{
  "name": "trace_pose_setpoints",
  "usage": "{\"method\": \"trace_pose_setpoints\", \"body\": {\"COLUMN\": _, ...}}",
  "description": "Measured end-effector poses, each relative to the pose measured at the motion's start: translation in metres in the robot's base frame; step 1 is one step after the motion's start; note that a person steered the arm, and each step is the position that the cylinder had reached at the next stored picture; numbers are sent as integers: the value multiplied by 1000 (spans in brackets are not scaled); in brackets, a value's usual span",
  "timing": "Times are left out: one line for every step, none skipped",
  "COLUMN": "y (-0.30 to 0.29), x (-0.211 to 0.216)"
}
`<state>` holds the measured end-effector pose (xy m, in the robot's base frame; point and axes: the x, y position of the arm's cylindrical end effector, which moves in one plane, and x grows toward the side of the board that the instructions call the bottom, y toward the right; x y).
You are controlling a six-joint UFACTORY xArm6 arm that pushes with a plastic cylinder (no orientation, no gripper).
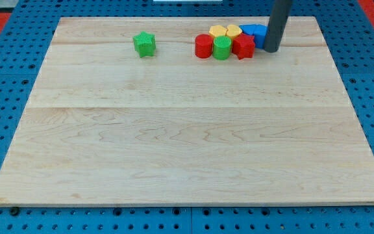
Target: Push the red blocks and green circle to the right of the green star
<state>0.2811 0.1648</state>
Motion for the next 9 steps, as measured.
{"method": "trace_pose_setpoints", "body": {"y": 0, "x": -5}}
{"method": "trace_pose_setpoints", "body": {"y": -22, "x": 1}}
{"method": "trace_pose_setpoints", "body": {"y": -68, "x": 14}}
{"method": "trace_pose_setpoints", "body": {"y": -111, "x": 48}}
{"method": "trace_pose_setpoints", "body": {"y": -130, "x": 50}}
{"method": "trace_pose_setpoints", "body": {"y": -125, "x": 46}}
{"method": "trace_pose_setpoints", "body": {"y": -124, "x": 37}}
{"method": "trace_pose_setpoints", "body": {"y": -130, "x": 10}}
{"method": "trace_pose_setpoints", "body": {"y": -141, "x": -12}}
